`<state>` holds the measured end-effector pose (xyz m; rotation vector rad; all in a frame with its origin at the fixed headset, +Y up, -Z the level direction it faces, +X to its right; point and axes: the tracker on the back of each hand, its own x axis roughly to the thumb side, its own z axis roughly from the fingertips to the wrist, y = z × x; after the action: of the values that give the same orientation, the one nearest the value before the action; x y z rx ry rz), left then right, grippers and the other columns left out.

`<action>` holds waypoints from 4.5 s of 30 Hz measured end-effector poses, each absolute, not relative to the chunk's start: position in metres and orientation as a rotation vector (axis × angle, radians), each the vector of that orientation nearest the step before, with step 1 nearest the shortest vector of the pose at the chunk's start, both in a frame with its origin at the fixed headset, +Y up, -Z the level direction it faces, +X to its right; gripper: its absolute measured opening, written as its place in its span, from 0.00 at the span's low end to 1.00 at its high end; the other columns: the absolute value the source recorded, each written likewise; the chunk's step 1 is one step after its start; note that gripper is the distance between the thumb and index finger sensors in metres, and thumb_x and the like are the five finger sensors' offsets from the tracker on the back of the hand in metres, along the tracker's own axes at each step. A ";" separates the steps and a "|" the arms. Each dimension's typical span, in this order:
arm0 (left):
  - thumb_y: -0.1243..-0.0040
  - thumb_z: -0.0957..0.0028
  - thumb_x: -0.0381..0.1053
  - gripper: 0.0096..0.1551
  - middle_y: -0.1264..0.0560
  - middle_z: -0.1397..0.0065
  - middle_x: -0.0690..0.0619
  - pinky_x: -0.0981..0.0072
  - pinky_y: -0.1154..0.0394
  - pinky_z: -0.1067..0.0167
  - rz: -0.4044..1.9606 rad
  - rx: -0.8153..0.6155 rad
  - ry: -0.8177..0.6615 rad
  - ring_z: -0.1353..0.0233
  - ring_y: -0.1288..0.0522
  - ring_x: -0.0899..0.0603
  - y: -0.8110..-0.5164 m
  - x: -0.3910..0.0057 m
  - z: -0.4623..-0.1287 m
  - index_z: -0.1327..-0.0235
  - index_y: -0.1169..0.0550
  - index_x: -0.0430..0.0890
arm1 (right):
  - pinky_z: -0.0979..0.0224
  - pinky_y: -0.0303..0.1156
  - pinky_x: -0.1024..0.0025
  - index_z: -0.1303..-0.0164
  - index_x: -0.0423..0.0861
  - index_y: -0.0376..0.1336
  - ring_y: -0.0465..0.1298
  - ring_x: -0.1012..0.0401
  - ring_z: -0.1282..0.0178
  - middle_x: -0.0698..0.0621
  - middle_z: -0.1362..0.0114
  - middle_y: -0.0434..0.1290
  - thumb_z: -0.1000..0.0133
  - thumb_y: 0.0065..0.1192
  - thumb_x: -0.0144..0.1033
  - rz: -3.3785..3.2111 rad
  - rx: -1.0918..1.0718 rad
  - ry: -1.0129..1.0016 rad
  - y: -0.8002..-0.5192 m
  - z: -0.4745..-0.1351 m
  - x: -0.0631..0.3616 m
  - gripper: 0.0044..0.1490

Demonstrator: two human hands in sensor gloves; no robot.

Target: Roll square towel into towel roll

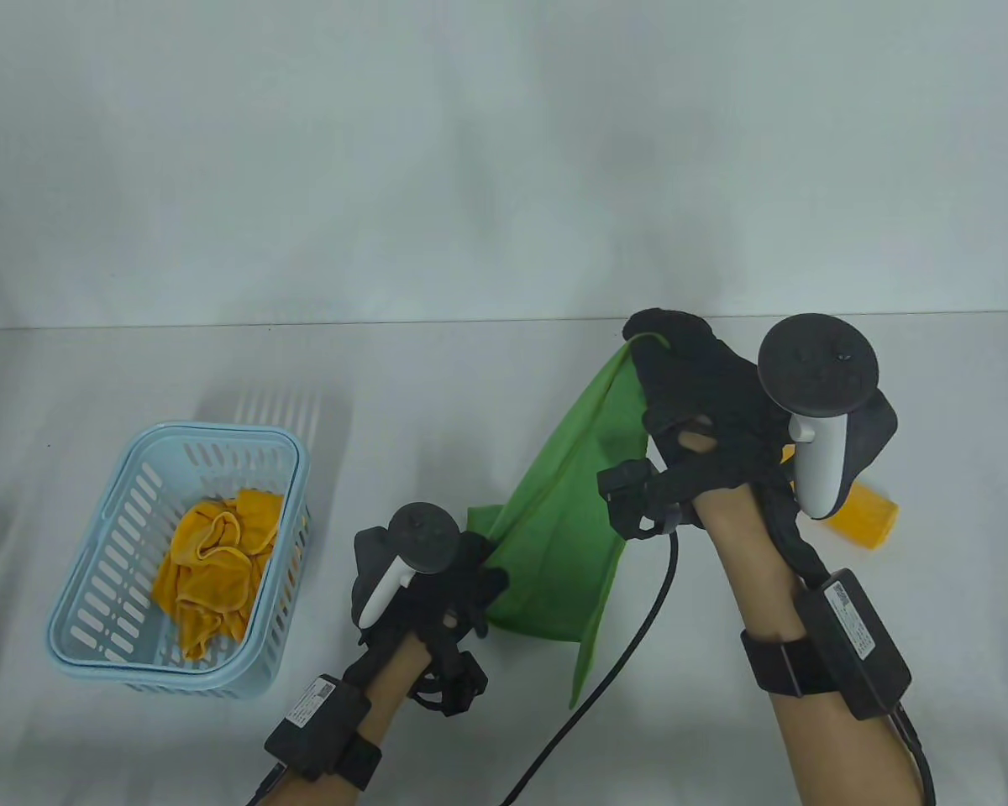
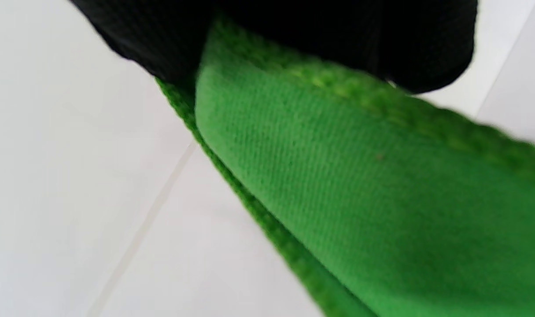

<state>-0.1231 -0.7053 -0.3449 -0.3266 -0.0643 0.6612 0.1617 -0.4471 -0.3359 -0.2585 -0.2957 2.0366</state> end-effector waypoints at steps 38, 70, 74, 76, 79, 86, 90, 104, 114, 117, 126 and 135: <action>0.35 0.55 0.53 0.21 0.17 0.37 0.56 0.42 0.27 0.33 0.840 0.090 -0.122 0.37 0.16 0.43 -0.491 -0.225 -0.321 0.47 0.17 0.58 | 0.35 0.71 0.45 0.48 0.56 0.73 0.81 0.50 0.43 0.53 0.44 0.82 0.56 0.68 0.44 2.031 -0.183 -0.193 -0.488 -0.293 0.306 0.24; 0.36 0.57 0.56 0.21 0.19 0.36 0.62 0.44 0.28 0.30 0.714 0.226 0.027 0.34 0.18 0.47 -0.421 -0.236 -0.395 0.50 0.17 0.65 | 0.30 0.67 0.45 0.50 0.64 0.73 0.77 0.51 0.36 0.56 0.37 0.77 0.57 0.67 0.48 1.957 -0.384 -0.450 -0.439 -0.403 0.279 0.24; 0.36 0.57 0.55 0.21 0.19 0.36 0.60 0.43 0.28 0.31 0.691 0.113 0.045 0.34 0.18 0.46 -0.459 -0.235 -0.396 0.49 0.17 0.64 | 0.30 0.67 0.45 0.49 0.63 0.73 0.76 0.51 0.35 0.55 0.36 0.76 0.57 0.67 0.47 2.082 -0.431 -0.353 -0.467 -0.400 0.278 0.24; 0.36 0.57 0.55 0.21 0.19 0.36 0.60 0.43 0.28 0.31 0.681 0.074 0.064 0.34 0.18 0.46 -0.484 -0.236 -0.395 0.49 0.16 0.63 | 0.30 0.67 0.45 0.50 0.63 0.73 0.76 0.50 0.34 0.55 0.36 0.76 0.57 0.67 0.47 2.118 -0.433 -0.304 -0.490 -0.398 0.278 0.24; 0.36 0.57 0.55 0.21 0.19 0.35 0.60 0.43 0.28 0.31 0.743 0.040 0.069 0.33 0.18 0.45 -0.503 -0.239 -0.392 0.49 0.17 0.63 | 0.30 0.67 0.44 0.50 0.63 0.73 0.76 0.50 0.34 0.55 0.35 0.76 0.57 0.68 0.47 2.096 -0.422 -0.261 -0.512 -0.394 0.280 0.24; 0.35 0.57 0.54 0.21 0.17 0.37 0.58 0.45 0.26 0.33 0.705 -0.037 0.086 0.36 0.15 0.45 -0.534 -0.233 -0.375 0.49 0.16 0.60 | 0.30 0.67 0.44 0.49 0.62 0.73 0.76 0.49 0.33 0.57 0.33 0.76 0.57 0.67 0.47 2.106 -0.370 -0.154 -0.550 -0.374 0.290 0.24; 0.35 0.57 0.54 0.21 0.14 0.41 0.57 0.46 0.24 0.36 0.665 -0.127 0.052 0.40 0.13 0.45 -0.562 -0.232 -0.360 0.50 0.16 0.59 | 0.32 0.69 0.44 0.49 0.60 0.73 0.79 0.49 0.36 0.56 0.38 0.80 0.56 0.67 0.46 2.038 -0.284 -0.007 -0.587 -0.354 0.304 0.24; 0.36 0.56 0.54 0.21 0.14 0.42 0.57 0.46 0.24 0.36 0.487 -0.426 -0.275 0.41 0.13 0.45 -0.603 -0.230 -0.293 0.49 0.16 0.58 | 0.35 0.71 0.44 0.49 0.56 0.74 0.82 0.49 0.43 0.53 0.48 0.84 0.56 0.68 0.44 2.055 -0.029 0.384 -0.639 -0.281 0.326 0.24; 0.36 0.56 0.53 0.21 0.14 0.42 0.57 0.46 0.24 0.36 0.370 -0.574 -0.368 0.42 0.13 0.46 -0.623 -0.222 -0.269 0.48 0.16 0.58 | 0.34 0.70 0.43 0.49 0.56 0.74 0.81 0.48 0.42 0.51 0.46 0.83 0.56 0.68 0.44 2.108 0.046 0.498 -0.646 -0.255 0.324 0.24; 0.37 0.56 0.53 0.21 0.15 0.41 0.57 0.46 0.24 0.36 0.365 -0.529 -0.287 0.41 0.14 0.45 -0.622 -0.221 -0.283 0.48 0.17 0.57 | 0.33 0.69 0.43 0.49 0.57 0.73 0.79 0.48 0.39 0.52 0.41 0.80 0.56 0.67 0.45 2.147 -0.014 0.431 -0.645 -0.263 0.322 0.24; 0.37 0.56 0.53 0.21 0.15 0.41 0.57 0.46 0.24 0.36 0.227 -0.420 -0.052 0.41 0.14 0.44 -0.624 -0.197 -0.345 0.48 0.17 0.57 | 0.33 0.69 0.44 0.49 0.56 0.73 0.79 0.49 0.39 0.52 0.41 0.80 0.56 0.67 0.46 2.231 -0.269 0.379 -0.657 -0.308 0.317 0.24; 0.37 0.56 0.53 0.21 0.15 0.41 0.57 0.45 0.25 0.36 0.130 -0.379 0.110 0.40 0.14 0.44 -0.650 -0.171 -0.400 0.48 0.17 0.57 | 0.33 0.68 0.44 0.49 0.56 0.73 0.78 0.48 0.38 0.52 0.40 0.80 0.55 0.67 0.45 2.252 -0.478 0.376 -0.684 -0.357 0.315 0.24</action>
<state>-0.1713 -0.6498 -0.4000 -0.3793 0.1095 0.1298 0.3145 -0.6839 -0.3568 -0.4775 0.3763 2.2523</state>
